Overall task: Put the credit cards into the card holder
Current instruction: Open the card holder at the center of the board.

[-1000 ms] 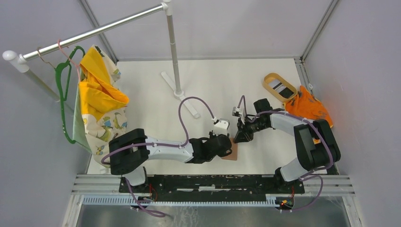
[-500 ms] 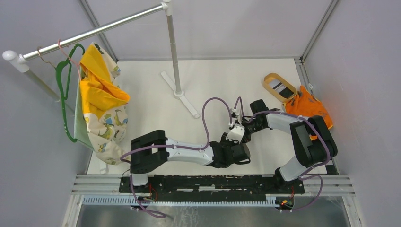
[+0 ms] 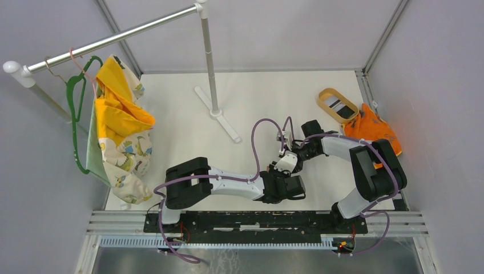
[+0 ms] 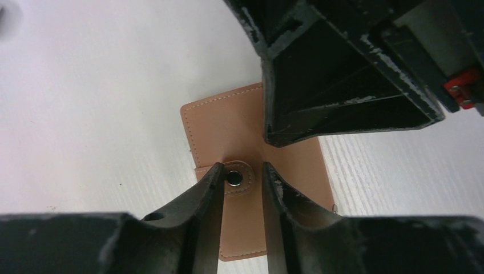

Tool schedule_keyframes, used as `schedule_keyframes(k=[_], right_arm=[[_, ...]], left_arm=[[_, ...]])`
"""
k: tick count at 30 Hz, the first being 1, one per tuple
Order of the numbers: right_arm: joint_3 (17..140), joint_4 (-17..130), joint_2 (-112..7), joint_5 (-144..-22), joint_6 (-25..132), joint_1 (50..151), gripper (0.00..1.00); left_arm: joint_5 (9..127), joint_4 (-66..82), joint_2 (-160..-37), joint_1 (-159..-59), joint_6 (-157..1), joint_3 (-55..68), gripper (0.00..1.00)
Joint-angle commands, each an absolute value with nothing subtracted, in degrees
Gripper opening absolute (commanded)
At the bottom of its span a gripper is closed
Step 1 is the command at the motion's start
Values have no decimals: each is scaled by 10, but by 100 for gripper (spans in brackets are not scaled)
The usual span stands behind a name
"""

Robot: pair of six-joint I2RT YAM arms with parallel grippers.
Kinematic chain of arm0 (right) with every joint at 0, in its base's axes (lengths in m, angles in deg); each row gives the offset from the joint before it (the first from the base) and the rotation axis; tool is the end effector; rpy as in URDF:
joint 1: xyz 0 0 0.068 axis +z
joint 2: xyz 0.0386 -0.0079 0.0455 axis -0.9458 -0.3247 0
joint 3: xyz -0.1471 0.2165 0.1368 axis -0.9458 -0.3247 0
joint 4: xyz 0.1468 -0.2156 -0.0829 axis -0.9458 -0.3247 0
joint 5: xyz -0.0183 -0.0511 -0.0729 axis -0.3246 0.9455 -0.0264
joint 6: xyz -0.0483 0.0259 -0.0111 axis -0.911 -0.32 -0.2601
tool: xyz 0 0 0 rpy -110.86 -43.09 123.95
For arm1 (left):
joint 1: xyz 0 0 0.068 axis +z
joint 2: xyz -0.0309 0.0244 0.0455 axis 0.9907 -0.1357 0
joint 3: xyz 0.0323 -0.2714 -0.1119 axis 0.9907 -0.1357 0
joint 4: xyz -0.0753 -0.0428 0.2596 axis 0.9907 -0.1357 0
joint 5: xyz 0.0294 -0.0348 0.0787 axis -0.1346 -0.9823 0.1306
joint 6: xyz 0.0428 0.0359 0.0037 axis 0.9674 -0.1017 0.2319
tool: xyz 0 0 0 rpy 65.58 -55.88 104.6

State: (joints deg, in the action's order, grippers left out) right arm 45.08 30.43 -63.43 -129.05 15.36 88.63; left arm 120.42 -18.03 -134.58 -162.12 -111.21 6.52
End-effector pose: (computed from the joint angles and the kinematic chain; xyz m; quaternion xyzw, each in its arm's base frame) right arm 0.2430 0.1098 0.1488 -0.4144 0.7830 0.4360 0.1584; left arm 0.0979 -0.3970 0.1706 0.1881 0.8872 -0.0200 0.4209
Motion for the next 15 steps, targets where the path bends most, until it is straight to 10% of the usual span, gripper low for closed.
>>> schedule_keyframes(k=[1, 15], right_arm=[[460, 318, -649, -1271, 153, 891, 20], [459, 321, -654, -1242, 156, 891, 19]], left_arm=[[1246, -217, -1350, -1619, -1153, 54, 33], [1249, -187, -1293, -1613, -1155, -18, 2]])
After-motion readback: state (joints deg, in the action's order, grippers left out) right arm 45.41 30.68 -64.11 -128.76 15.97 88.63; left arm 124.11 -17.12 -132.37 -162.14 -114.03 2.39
